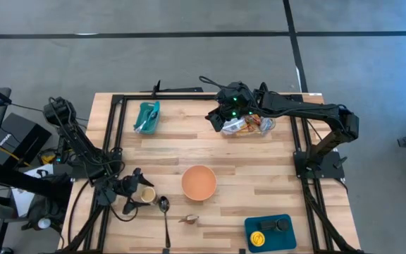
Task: Pick & Place Food Item
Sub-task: Put the golden seasoning bottle into the dark blue bin
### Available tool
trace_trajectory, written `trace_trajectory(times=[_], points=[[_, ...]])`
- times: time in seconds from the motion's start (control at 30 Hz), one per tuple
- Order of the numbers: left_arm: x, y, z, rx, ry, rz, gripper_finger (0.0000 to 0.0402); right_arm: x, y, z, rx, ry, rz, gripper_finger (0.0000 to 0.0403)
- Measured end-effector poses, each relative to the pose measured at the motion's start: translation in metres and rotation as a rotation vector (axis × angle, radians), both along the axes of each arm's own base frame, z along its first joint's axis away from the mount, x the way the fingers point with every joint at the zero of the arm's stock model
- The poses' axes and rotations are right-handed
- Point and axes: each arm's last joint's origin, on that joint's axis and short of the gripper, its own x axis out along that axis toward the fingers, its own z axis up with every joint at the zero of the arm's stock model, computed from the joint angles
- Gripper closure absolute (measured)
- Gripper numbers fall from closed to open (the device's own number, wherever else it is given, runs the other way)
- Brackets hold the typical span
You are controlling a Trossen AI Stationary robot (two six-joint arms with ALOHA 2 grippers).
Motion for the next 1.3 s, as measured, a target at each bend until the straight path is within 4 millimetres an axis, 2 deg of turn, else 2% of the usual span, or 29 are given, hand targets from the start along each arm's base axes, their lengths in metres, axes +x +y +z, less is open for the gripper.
trace_trajectory(times=[0.27,0.4,0.6,0.83,1.07,1.3], points=[[0.007,0.007,0.001,0.161,-0.044,0.027,0.0033,0.0,0.0,0.0,0.0,0.0,0.0,0.0282],[0.014,0.014,0.001,0.184,-0.054,0.113,0.0033,0.0,0.0,0.0,0.0,0.0,0.0,0.0282],[0.025,0.027,0.001,0.179,-0.044,0.226,0.0033,0.0,0.0,0.0,0.0,0.0,0.0,0.0282],[0.033,0.035,-0.001,0.129,0.013,0.215,0.0033,0.0,0.0,0.0,0.0,0.0,0.0,0.0282],[0.033,0.037,-0.002,0.127,0.018,0.226,0.0033,0.001,0.002,0.0,0.0,0.001,0.005,0.0282],[0.027,0.041,-0.012,0.078,0.052,0.244,0.0033,0.01,0.006,-0.012,0.01,0.035,0.024,0.0282]])
